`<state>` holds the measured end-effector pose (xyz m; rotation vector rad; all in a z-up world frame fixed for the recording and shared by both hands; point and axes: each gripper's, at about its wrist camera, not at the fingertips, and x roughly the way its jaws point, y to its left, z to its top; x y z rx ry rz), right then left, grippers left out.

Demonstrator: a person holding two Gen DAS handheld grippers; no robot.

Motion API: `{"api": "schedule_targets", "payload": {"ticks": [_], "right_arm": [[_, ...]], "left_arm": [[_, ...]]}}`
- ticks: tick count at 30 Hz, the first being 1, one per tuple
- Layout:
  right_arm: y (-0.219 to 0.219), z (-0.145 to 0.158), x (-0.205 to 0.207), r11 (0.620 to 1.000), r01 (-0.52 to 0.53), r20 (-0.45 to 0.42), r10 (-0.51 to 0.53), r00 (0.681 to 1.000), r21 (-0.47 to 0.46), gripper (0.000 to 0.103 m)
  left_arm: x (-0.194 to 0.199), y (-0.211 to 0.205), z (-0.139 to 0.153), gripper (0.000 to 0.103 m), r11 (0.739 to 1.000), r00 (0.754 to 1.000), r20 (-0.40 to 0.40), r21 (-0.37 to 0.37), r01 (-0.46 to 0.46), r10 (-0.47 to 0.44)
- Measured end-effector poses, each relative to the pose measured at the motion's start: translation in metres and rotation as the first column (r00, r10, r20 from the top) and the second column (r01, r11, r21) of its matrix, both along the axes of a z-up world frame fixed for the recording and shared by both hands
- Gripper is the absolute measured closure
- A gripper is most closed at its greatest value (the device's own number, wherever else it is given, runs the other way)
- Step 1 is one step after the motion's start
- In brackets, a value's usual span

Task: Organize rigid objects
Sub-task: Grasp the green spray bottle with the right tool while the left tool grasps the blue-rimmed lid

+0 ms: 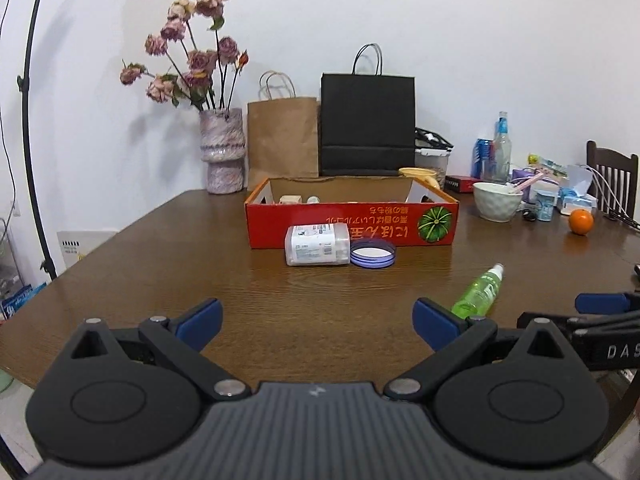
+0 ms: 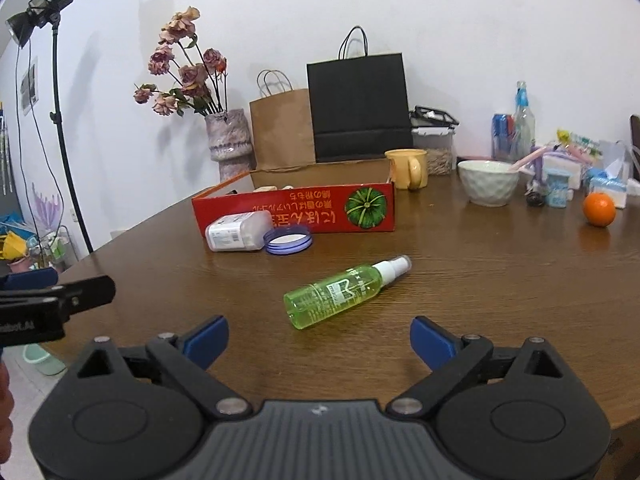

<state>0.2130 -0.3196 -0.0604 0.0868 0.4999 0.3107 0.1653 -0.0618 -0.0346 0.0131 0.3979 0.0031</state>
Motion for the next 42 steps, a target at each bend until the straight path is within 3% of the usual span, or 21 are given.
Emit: {"api": "schedule_targets", "payload": {"ticks": [7,13,17,22,28,31,33,35,36,42], "right_arm": [[0.007,-0.011,0.053,1.0,0.023,-0.045,-0.023,0.999,-0.005,0.008],[0.01,-0.023,0.096,0.997,0.05,-0.104,-0.043,0.994,0.066,0.013],[0.02,-0.026,0.114,0.999,0.008,-0.109,-0.012,0.994,-0.031,0.049],[0.008,-0.025,0.124,0.991,-0.006,-0.114,-0.01,0.993,-0.134,0.071],[-0.021,-0.028,0.126,0.988,0.039,-0.127,-0.058,0.99,-0.149,0.072],[-0.024,-0.03,0.128,0.987,0.048,-0.123,-0.067,0.99,-0.153,0.072],[-0.023,-0.031,0.132,0.985,0.05,-0.118,-0.07,0.991,-0.164,0.071],[-0.02,-0.03,0.136,0.985,0.042,-0.118,-0.063,0.991,-0.169,0.071],[-0.018,-0.03,0.137,0.984,0.039,-0.115,-0.059,0.992,-0.174,0.072],[-0.018,-0.029,0.131,0.994,0.005,-0.119,-0.018,0.993,-0.107,0.072]], "left_arm": [[0.045,-0.008,-0.008,0.001,0.999,0.998,-0.067,-0.043,-0.004,0.001],[0.089,-0.016,-0.015,0.013,0.998,0.993,-0.114,-0.065,0.023,-0.03],[0.133,-0.03,-0.02,0.022,0.995,0.984,-0.164,-0.08,0.055,-0.068],[0.199,-0.046,-0.026,0.028,0.976,0.959,-0.243,-0.191,0.101,-0.147],[0.255,-0.061,-0.044,0.027,0.984,0.951,-0.302,-0.176,0.012,-0.066],[0.266,-0.067,-0.049,0.023,0.989,0.952,-0.3,-0.148,0.015,-0.06],[0.269,-0.075,-0.052,0.023,0.995,0.954,-0.294,-0.099,0.029,-0.057],[0.27,-0.079,-0.053,0.036,0.997,0.957,-0.286,-0.071,0.032,-0.052],[0.27,-0.081,-0.053,0.036,0.998,0.959,-0.28,-0.06,0.037,-0.053],[0.238,-0.077,-0.047,0.037,0.985,0.953,-0.268,-0.137,0.104,-0.138]]}}
